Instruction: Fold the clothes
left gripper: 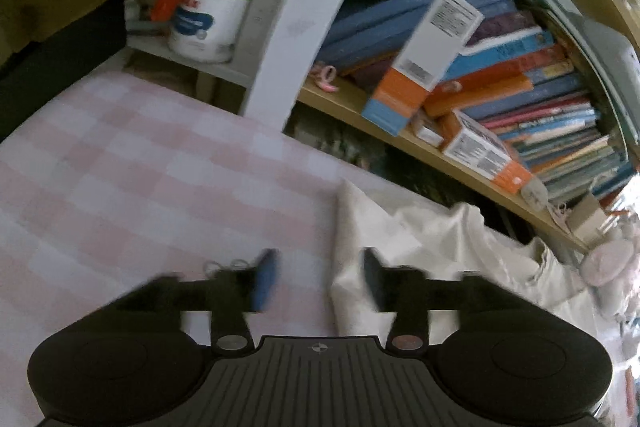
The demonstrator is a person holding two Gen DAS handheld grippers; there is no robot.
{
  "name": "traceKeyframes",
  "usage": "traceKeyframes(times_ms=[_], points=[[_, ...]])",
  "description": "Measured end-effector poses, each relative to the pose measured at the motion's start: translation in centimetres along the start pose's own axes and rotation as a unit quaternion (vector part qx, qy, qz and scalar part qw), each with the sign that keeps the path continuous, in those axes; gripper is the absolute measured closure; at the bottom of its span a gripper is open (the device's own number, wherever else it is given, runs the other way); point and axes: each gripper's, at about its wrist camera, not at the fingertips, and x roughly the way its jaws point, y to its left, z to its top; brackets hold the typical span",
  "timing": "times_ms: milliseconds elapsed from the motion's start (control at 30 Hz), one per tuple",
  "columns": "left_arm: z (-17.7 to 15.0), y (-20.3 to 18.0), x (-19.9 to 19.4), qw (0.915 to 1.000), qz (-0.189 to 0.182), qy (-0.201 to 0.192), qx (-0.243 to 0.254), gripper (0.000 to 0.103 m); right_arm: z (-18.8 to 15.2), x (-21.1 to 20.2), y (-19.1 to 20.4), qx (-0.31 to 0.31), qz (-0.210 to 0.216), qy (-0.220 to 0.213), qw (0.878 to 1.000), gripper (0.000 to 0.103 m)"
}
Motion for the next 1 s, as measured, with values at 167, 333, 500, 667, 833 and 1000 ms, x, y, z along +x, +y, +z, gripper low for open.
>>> traceKeyframes(times_ms=[167,333,500,667,833,1000], points=[[-0.8,-1.8,0.6,0.9988,0.012,0.006,0.046,0.047,-0.4,-0.2,-0.1,0.002,0.004,-0.002,1.000,0.001],[-1.0,-2.4,1.8,0.9981,0.019,0.014,0.057,0.050,-0.5,-0.3,-0.1,-0.001,0.005,-0.002,1.000,0.001],[-0.8,-4.0,2.8,0.9942,0.040,0.024,0.096,0.083,-0.4,-0.2,0.1,-0.004,0.005,-0.002,1.000,0.001],[-1.2,-5.0,2.9,0.9892,0.072,0.024,0.125,0.103,-0.3,-0.1,0.3,-0.007,0.006,-0.002,1.000,0.001],[-0.9,-4.3,2.9,0.9877,0.092,0.017,0.126,0.103,-0.2,0.0,0.5,-0.010,0.006,-0.001,1.000,0.001],[-0.2,-2.5,2.9,0.9897,0.103,0.012,0.099,0.103,0.4,0.4,0.8,-0.020,0.014,-0.006,1.000,0.001]])
